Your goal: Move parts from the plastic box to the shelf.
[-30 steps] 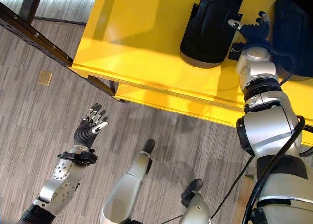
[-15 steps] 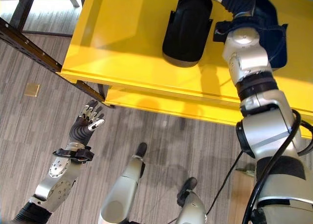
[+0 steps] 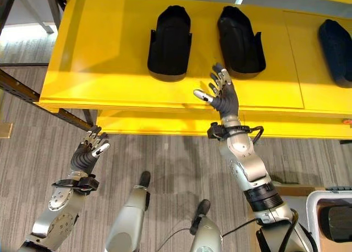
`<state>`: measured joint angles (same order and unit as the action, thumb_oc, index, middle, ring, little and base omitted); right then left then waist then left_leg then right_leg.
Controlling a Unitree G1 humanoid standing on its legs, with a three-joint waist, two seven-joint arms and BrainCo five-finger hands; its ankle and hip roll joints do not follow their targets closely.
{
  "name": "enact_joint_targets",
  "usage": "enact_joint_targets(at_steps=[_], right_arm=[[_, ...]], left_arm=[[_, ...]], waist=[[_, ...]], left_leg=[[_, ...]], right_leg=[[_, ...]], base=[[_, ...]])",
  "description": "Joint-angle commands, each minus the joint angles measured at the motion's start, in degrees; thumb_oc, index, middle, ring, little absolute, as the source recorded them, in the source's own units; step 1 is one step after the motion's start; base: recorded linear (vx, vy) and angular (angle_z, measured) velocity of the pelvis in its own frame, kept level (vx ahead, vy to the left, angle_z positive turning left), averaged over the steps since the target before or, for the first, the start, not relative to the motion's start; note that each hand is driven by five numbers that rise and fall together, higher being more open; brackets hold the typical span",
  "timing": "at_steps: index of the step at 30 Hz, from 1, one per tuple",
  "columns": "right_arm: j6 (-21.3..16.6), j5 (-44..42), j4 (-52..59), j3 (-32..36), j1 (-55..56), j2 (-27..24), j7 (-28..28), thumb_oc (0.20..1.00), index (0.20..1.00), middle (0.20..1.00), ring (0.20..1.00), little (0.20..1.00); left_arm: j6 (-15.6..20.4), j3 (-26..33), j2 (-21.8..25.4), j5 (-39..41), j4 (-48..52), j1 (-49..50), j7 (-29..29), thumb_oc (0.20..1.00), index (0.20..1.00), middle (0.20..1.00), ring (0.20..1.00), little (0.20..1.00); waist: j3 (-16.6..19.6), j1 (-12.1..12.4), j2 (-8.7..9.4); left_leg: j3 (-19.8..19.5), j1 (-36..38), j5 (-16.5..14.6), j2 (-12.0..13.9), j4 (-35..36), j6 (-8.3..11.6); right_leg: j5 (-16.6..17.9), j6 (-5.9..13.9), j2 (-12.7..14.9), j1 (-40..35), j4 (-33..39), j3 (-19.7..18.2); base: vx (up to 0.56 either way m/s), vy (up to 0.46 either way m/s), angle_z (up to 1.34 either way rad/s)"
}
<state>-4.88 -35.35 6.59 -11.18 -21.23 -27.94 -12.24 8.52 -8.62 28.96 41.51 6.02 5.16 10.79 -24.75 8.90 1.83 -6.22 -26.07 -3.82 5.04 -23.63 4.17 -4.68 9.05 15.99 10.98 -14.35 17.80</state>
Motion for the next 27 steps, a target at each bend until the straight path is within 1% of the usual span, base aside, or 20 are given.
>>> enact_joint_targets(at_steps=[1,2,3,4,5,6,7,8,9,10,11,12,13,15,16,18,19,23,26,27], right_arm=[[-4.0,-3.4,2.4,4.0,-2.2,0.2,4.9,1.000,1.000,1.000,1.000,1.000],[-4.0,-3.4,2.4,4.0,-2.2,0.2,4.9,1.000,1.000,1.000,1.000,1.000],[-4.1,-3.4,4.6,5.3,2.5,1.6,6.5,1.000,1.000,1.000,1.000,1.000],[-4.1,-3.4,4.7,5.4,2.5,1.6,6.5,1.000,1.000,1.000,1.000,1.000],[-4.2,-3.3,5.5,5.8,5.5,2.9,7.7,1.000,1.000,1.000,1.000,1.000],[-4.0,-1.6,7.9,6.8,10.2,3.6,9.4,1.000,1.000,1.000,1.000,1.000],[-4.0,-1.6,8.0,6.8,10.3,3.6,9.4,1.000,1.000,1.000,1.000,1.000],[-4.4,-0.8,9.5,8.5,15.1,4.7,11.3,1.000,1.000,1.000,1.000,1.000],[-4.3,-1.3,9.3,8.8,17.2,5.3,12.2,1.000,1.000,1.000,1.000,1.000],[-4.3,-1.3,9.4,8.8,17.4,5.3,12.3,1.000,1.000,1.000,1.000,1.000],[-4.1,-1.2,10.3,10.4,22.7,6.1,14.3,1.000,1.000,1.000,1.000,1.000],[-4.0,-1.2,10.3,10.5,22.8,6.1,14.3,1.000,1.000,1.000,1.000,1.000],[-4.0,-2.3,9.6,11.3,25.6,6.9,15.5,1.000,1.000,1.000,1.000,1.000],[-3.8,-2.6,9.9,12.2,28.0,6.9,16.6,1.000,1.000,1.000,1.000,1.000],[-4.0,-3.3,10.2,13.4,29.7,6.6,17.4,1.000,1.000,1.000,1.000,1.000],[-4.2,-4.0,10.2,14.7,31.1,6.4,18.0,1.000,1.000,1.000,1.000,1.000],[-4.7,-5.1,10.3,15.8,32.3,6.3,18.2,1.000,1.000,1.000,1.000,1.000],[-5.1,-6.5,10.4,17.3,34.0,6.3,18.3,1.000,1.000,1.000,1.000,1.000],[-5.3,-6.8,10.2,17.7,34.1,6.4,17.7,1.000,1.000,1.000,1.000,1.000],[-5.5,-7.5,10.1,18.0,34.6,6.9,17.5,1.000,1.000,1.000,1.000,1.000]], left_arm=[[1.0,2.0,0.6,-2.9,2.6,1.3,-1.8,1.000,1.000,1.000,1.000,1.000],[1.0,2.0,0.6,-2.9,2.6,1.3,-1.8,1.000,1.000,1.000,1.000,1.000],[0.8,3.1,0.1,-5.2,2.3,1.6,-1.8,1.000,1.000,1.000,1.000,1.000],[0.8,3.0,0.1,-5.2,2.3,1.6,-1.8,1.000,1.000,1.000,1.000,1.000],[0.8,3.7,-0.2,-6.6,2.2,1.8,-1.9,1.000,1.000,1.000,1.000,1.000],[0.9,5.4,-0.5,-10.1,1.9,2.0,-1.9,1.000,1.000,1.000,1.000,1.000],[0.9,5.3,-0.5,-10.1,1.9,2.0,-1.9,1.000,1.000,1.000,1.000,1.000],[1.5,7.3,-0.6,-13.6,1.8,2.6,-1.8,1.000,1.000,1.000,1.000,1.000],[1.7,7.8,-0.7,-14.6,1.6,2.8,-2.3,1.000,1.000,1.000,1.000,1.000],[1.7,7.8,-0.7,-14.6,1.6,2.9,-2.3,1.000,1.000,1.000,1.000,1.000],[2.4,9.2,-0.9,-17.9,0.9,3.6,-2.3,1.000,1.000,1.000,1.000,1.000],[2.4,9.2,-0.9,-17.9,0.9,3.6,-2.3,1.000,1.000,1.000,1.000,1.000],[3.1,10.7,-0.1,-23.3,0.6,3.4,-1.4,1.000,1.000,1.000,1.000,1.000],[3.6,12.2,0.7,-29.0,0.4,3.0,0.4,1.000,1.000,1.000,1.000,1.000],[4.0,13.8,2.8,-36.8,0.6,2.2,3.0,1.000,1.000,1.000,1.000,1.000],[3.9,14.8,4.3,-43.9,0.4,1.4,5.1,1.000,1.000,1.000,1.000,1.000],[3.7,15.5,6.8,-51.7,1.0,0.3,7.0,1.000,1.000,1.000,1.000,1.000],[3.9,14.9,8.4,-58.2,0.8,-1.8,8.7,1.000,1.000,1.000,1.000,1.000],[3.4,14.3,8.7,-60.7,-0.2,-2.8,9.4,1.000,1.000,1.000,1.000,1.000],[2.9,14.3,9.3,-63.6,-0.7,-3.3,10.2,1.000,1.000,1.000,1.000,1.000]], waist=[[2.6,0.5,1.65],[2.6,0.5,1.65],[3.3,-0.4,1.65],[3.5,-0.5,1.66],[3.9,-0.9,1.66],[4.9,-1.9,1.76],[5.0,-2.0,1.77],[6.3,-3.3,1.97],[6.9,-4.0,2.05],[6.9,-3.9,2.09],[8.0,-5.6,2.15],[8.2,-5.6,2.15],[9.1,-7.1,2.15],[10.0,-8.3,2.34],[10.5,-9.4,2.37],[10.7,-10.5,2.31],[10.6,-11.3,2.15],[10.6,-13.1,1.64],[10.4,-13.6,1.46],[10.2,-14.2,1.31]], left_leg=[[-0.2,-2.8,3.2,1.1,0.3,0.88],[-0.2,-2.8,3.2,1.1,0.3,0.88],[0.2,-1.6,3.7,1.7,1.6,1.12],[0.2,-1.7,4.1,1.6,2.0,1.08],[0.4,-0.9,4.5,2.0,3.0,1.30],[1.0,0.5,4.9,2.8,4.5,1.61],[0.9,0.4,5.3,2.8,4.9,1.57],[1.7,1.7,5.9,3.6,6.6,1.96],[2.1,2.4,6.3,4.0,7.6,2.15],[2.2,2.6,6.4,4.0,7.8,2.17],[3.5,4.7,6.4,5.2,9.1,2.50],[3.5,4.6,6.7,5.2,9.4,2.46],[4.9,6.6,6.5,6.4,10.4,2.69],[6.4,8.2,6.6,7.4,11.4,2.65],[8.1,9.8,6.1,8.3,11.4,2.75],[9.5,10.9,5.6,8.8,11.4,2.81],[10.5,11.9,5.2,9.4,11.1,2.99],[11.6,12.5,5.2,9.8,11.3,3.25],[12.2,12.9,5.3,10.0,11.4,3.32],[12.6,13.1,5.3,10.2,11.5,3.44]], right_leg=[[-4.8,-0.55,-0.7,-10.3,1.8,0.8],[-4.8,-0.55,-0.7,-10.3,1.8,0.8],[-4.1,-0.37,-0.9,-11.0,3.0,0.4],[-3.9,-0.37,-0.9,-10.8,3.2,0.5],[-3.6,-0.27,-1.1,-11.3,4.0,0.3],[-2.9,-0.02,-1.5,-12.0,5.5,-0.1],[-2.7,-0.02,-1.5,-11.9,5.6,0.0],[-1.8,0.33,-1.9,-12.7,7.6,-0.5],[-1.3,0.46,-2.0,-12.9,8.4,-0.7],[-1.2,0.44,-2.1,-13.0,8.5,-0.7],[-0.5,0.72,-2.3,-13.9,10.0,-1.8],[-0.3,0.72,-2.3,-13.8,10.1,-1.8],[0.1,0.94,-2.3,-14.2,10.9,-3.0],[0.5,1.02,-2.4,-14.2,11.6,-4.4],[0.7,1.07,-2.2,-13.9,11.5,-6.1],[0.7,0.87,-2.2,-13.5,11.2,-7.6],[0.4,0.81,-2.2,-13.3,10.8,-8.7],[0.5,0.79,-2.2,-12.5,10.4,-10.0],[0.5,0.74,-2.3,-12.2,10.1,-10.7],[0.5,0.72,-2.4,-11.9,10.0,-11.1]], base=[[0.01,-0.010,-0.11],[0.02,-0.017,-0.10],[0.01,-0.006,-0.09],[0.02,-0.018,-0.04],[0.04,-0.031,-0.05],[0.04,-0.031,-0.04],[0.07,-0.028,-0.10],[0.05,-0.019,-0.23],[0.06,-0.022,-0.24],[0.06,0.003,-0.24],[0.05,0.016,-0.17],[0.09,0.029,-0.36],[0.05,0.022,-0.48],[0.07,0.019,-0.66],[0.05,0.014,-0.70],[0.03,0.021,-0.82],[0.01,0.017,-0.80],[0.00,0.008,-0.26],[-0.01,0.006,-0.07],[-0.01,-0.001,-0.05]])
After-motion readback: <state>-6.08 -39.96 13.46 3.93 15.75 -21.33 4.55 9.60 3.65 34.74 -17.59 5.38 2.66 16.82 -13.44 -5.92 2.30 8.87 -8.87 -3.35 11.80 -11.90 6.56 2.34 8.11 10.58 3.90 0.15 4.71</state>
